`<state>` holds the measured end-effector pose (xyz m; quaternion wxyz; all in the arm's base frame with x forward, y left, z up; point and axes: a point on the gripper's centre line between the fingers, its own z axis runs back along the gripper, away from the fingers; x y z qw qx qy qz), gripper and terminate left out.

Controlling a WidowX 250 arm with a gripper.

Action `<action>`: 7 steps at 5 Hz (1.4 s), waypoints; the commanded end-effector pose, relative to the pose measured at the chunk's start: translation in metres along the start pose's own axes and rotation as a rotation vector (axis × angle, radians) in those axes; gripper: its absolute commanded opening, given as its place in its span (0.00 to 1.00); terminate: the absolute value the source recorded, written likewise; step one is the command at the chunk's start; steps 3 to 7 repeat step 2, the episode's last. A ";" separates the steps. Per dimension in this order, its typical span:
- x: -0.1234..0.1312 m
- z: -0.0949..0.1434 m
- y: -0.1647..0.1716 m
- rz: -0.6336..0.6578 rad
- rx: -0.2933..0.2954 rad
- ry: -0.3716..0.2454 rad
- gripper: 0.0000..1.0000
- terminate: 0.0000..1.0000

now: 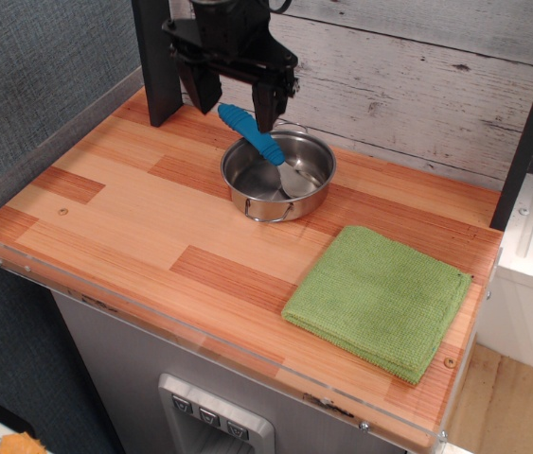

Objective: PICK UPTHE TOWEL AND PUT NEAR THE VESSEL

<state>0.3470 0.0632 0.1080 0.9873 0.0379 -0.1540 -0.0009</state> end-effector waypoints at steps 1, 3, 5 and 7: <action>0.018 0.009 0.015 -0.007 0.019 -0.065 1.00 0.00; 0.018 0.009 0.015 -0.007 0.019 -0.065 1.00 1.00; 0.018 0.009 0.015 -0.007 0.019 -0.065 1.00 1.00; 0.018 0.009 0.015 -0.007 0.019 -0.065 1.00 1.00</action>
